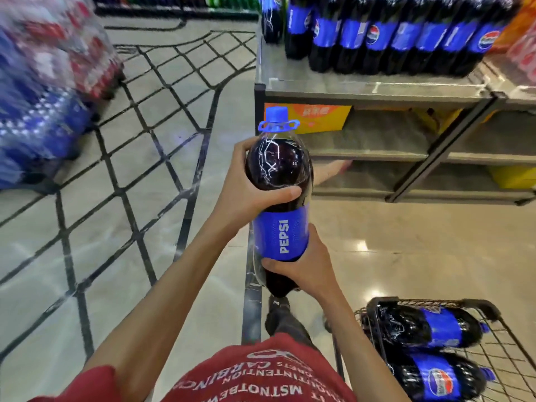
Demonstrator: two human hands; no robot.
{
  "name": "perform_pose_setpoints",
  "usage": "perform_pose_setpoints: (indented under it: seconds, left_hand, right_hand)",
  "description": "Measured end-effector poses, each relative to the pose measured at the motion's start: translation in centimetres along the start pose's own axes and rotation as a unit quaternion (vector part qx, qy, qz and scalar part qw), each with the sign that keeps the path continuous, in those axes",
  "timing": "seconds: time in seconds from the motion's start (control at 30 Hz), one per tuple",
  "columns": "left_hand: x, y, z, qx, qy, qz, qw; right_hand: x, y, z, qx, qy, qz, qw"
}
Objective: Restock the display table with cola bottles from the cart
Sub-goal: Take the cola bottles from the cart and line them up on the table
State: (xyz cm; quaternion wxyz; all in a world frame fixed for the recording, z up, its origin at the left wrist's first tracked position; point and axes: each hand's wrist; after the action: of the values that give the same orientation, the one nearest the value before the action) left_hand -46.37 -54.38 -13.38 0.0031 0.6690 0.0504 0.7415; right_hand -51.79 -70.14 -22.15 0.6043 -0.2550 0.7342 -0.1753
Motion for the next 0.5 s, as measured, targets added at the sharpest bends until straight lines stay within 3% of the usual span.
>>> perform_pose_setpoints:
  seconds: [0.5]
  left_hand:
    - [-1.1,1.0,21.6,0.051,0.006,0.01,0.999]
  right_hand:
    - [-3.3,-3.7,23.6,-0.038,-0.039,0.018,0.998]
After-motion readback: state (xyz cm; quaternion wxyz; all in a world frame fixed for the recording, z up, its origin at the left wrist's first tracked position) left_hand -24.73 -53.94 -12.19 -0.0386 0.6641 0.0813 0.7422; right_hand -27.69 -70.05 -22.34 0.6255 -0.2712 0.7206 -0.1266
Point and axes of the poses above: each hand's wrist, its own z-axis towards the middle knuckle, its own y-axis out of the palm, x = y × z, and after that the axes turned 10 degrees about -z, right-handed
